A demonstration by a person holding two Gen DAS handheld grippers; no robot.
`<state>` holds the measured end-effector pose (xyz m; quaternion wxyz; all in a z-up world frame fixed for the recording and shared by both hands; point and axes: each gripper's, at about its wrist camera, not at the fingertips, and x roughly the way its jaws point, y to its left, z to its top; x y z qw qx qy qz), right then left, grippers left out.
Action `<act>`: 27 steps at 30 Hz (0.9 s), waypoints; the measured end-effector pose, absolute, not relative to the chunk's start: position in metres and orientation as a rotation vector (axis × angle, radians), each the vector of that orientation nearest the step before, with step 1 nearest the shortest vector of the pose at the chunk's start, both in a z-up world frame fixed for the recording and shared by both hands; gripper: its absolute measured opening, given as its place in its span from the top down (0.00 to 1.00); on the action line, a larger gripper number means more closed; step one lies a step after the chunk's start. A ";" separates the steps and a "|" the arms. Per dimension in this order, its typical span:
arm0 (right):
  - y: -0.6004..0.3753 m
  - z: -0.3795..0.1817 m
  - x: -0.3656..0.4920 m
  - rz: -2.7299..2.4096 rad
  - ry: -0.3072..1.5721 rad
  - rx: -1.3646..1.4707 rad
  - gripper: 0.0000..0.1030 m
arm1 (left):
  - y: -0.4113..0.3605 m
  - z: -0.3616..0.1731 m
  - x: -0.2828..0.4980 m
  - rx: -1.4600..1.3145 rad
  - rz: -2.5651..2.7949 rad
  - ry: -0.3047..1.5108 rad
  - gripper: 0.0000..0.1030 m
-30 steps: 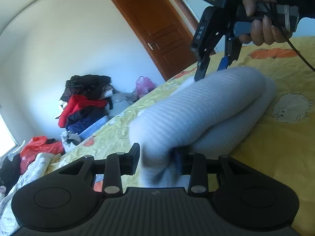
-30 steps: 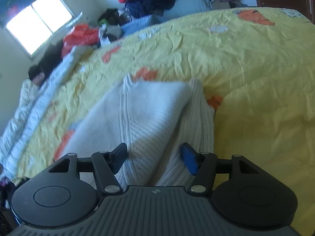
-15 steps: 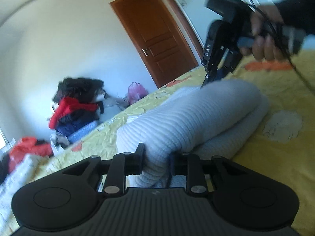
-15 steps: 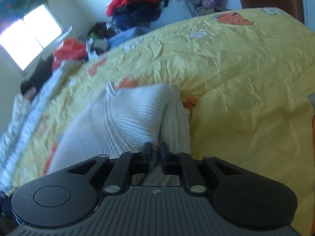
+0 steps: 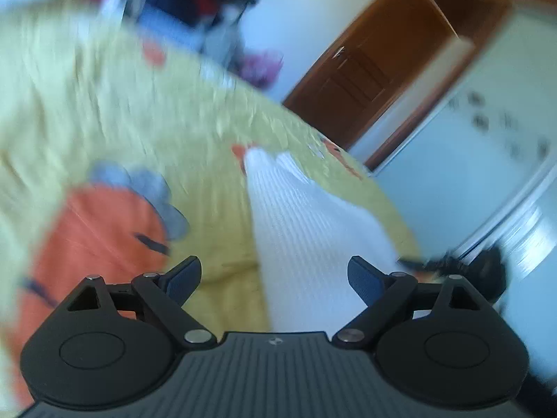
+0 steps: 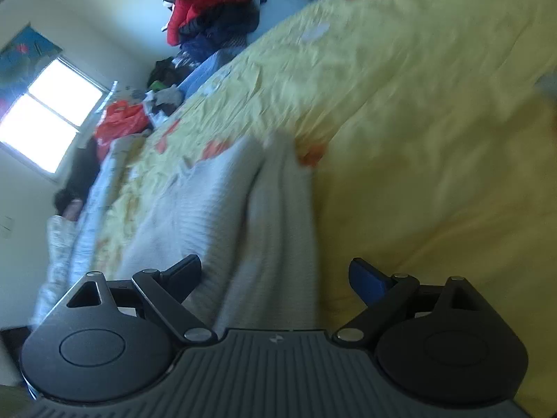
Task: Fold small clothes
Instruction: 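Open both grippers and release the rolled sweater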
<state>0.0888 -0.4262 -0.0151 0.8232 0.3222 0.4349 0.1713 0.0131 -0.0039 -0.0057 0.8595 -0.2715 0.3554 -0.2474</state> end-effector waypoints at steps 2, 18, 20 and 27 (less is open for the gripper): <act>-0.416 -0.018 0.095 0.412 0.945 0.700 0.11 | -0.016 -0.018 0.041 -0.628 -0.558 0.813 0.11; -0.337 0.026 0.095 0.540 0.841 0.538 0.48 | -0.017 0.034 0.057 -0.555 -0.558 0.796 0.53; -0.319 0.026 0.107 0.569 0.825 0.540 0.48 | -0.001 0.040 0.065 -0.525 -0.517 0.779 0.52; -0.297 -0.011 0.135 0.517 0.903 0.616 0.29 | 0.054 0.003 0.060 -0.637 -0.423 0.837 0.40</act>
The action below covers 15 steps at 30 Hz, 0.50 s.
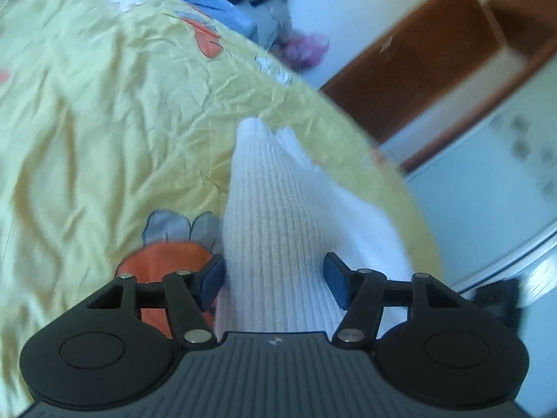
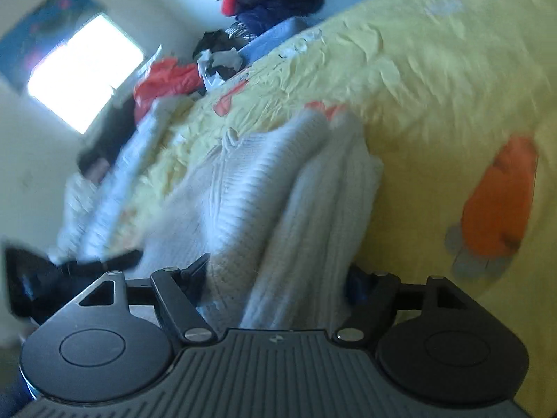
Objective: Fold small clothes
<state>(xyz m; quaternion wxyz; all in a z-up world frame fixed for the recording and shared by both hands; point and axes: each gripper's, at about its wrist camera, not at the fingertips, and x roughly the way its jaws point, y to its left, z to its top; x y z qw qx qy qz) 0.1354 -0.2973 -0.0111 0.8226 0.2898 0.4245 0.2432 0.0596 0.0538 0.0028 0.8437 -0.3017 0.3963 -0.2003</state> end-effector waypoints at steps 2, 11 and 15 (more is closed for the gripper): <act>-0.311 -0.004 0.121 0.518 0.883 0.675 0.20 | 0.067 0.004 0.035 -0.680 -0.469 0.782 0.26; -0.298 -0.003 0.078 0.598 0.953 0.574 0.14 | 0.045 -0.028 0.009 -0.707 -0.540 0.845 0.13; -0.270 0.003 0.073 0.588 0.956 0.364 0.39 | 0.017 -0.012 0.008 -0.521 -0.480 0.859 0.42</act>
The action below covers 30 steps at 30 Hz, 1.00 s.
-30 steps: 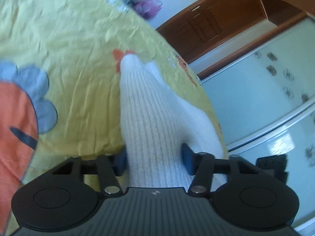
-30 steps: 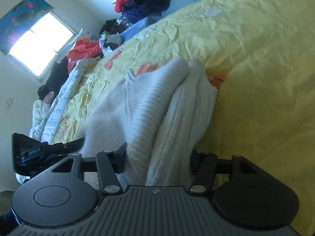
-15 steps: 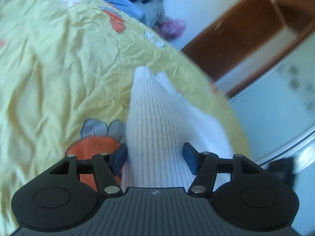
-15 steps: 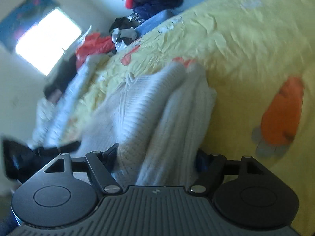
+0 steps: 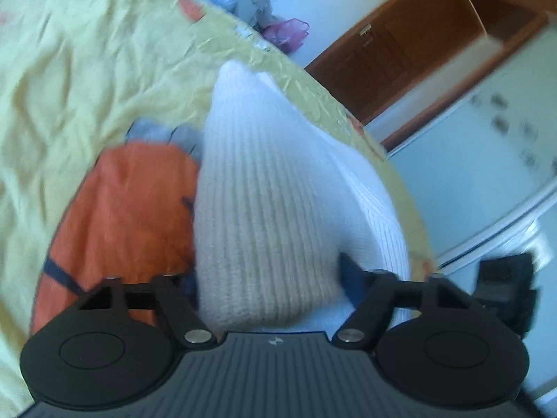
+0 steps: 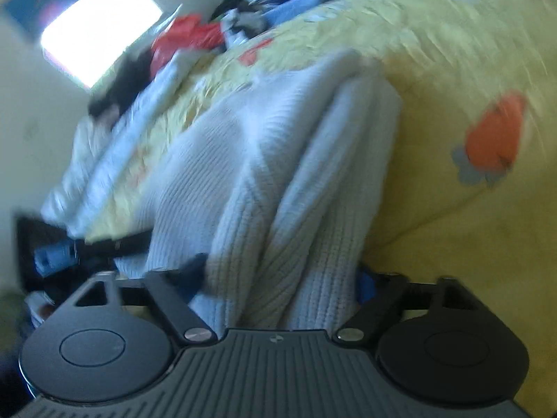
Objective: Fold small clothes
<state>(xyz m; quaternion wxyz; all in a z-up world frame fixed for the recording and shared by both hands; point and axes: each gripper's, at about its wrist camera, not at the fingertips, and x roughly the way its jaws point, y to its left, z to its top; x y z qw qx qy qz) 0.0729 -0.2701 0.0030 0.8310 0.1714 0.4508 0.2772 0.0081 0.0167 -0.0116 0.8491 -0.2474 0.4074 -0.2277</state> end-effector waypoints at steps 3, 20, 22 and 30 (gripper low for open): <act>-0.283 0.031 0.067 0.633 0.923 0.298 0.56 | 0.001 0.013 -0.002 -0.362 -0.475 0.858 0.48; -0.302 0.075 0.051 0.361 0.606 0.391 0.20 | -0.037 0.065 -0.067 0.140 -0.290 0.508 0.24; -0.282 0.077 0.071 0.406 0.606 0.391 0.17 | -0.056 0.066 -0.062 0.188 -0.297 0.441 0.18; -0.222 0.018 0.155 0.363 0.780 0.200 0.27 | -0.109 0.018 -0.014 0.204 -0.367 0.579 0.17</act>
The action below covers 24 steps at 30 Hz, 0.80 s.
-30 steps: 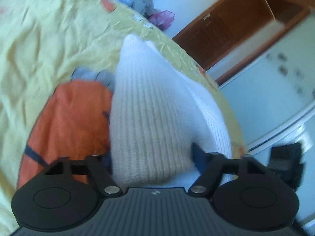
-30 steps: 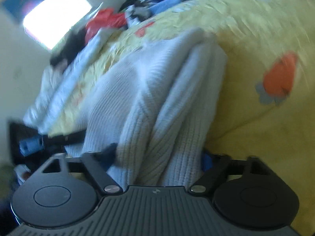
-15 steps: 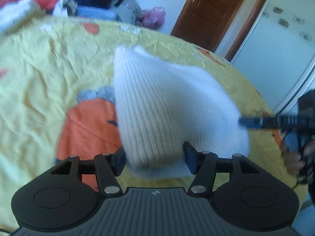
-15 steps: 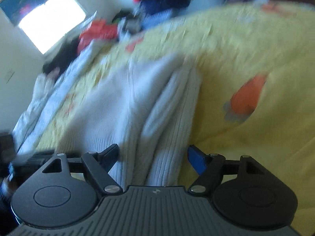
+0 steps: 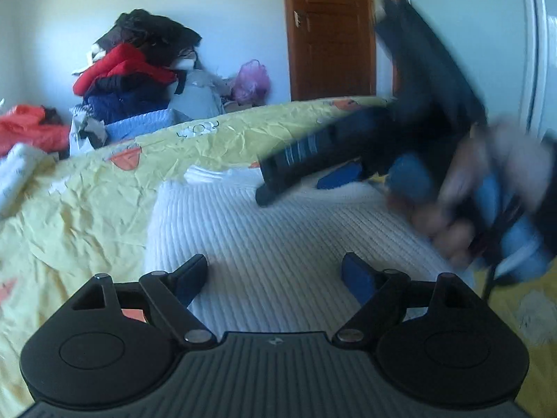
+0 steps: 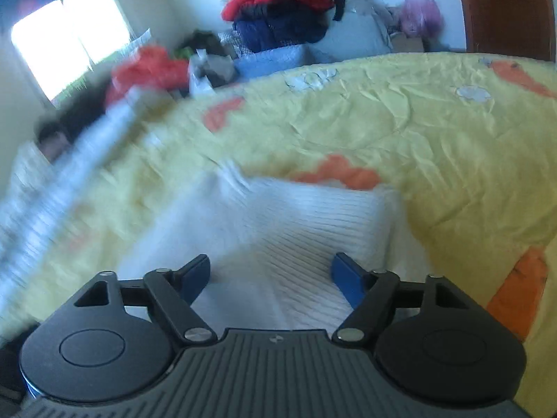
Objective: Fold small clothes
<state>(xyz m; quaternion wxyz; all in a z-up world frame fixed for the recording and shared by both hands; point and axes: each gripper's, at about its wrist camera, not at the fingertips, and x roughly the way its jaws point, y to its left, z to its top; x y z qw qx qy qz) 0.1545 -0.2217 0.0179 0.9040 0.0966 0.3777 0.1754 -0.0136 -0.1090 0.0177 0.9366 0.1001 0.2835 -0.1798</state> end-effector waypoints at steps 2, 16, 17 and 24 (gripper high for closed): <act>-0.222 0.013 0.152 0.383 0.757 0.155 0.27 | -0.106 0.016 -0.008 0.155 -0.367 0.604 0.16; -0.211 0.065 0.128 0.446 0.678 0.232 0.26 | -0.109 0.014 -0.009 0.146 -0.344 0.595 0.14; -0.206 0.065 0.127 0.472 0.693 0.220 0.25 | -0.110 0.014 -0.009 0.147 -0.341 0.594 0.13; -0.205 0.016 0.157 0.444 0.769 0.144 0.28 | -0.111 0.012 -0.008 0.162 -0.344 0.577 0.13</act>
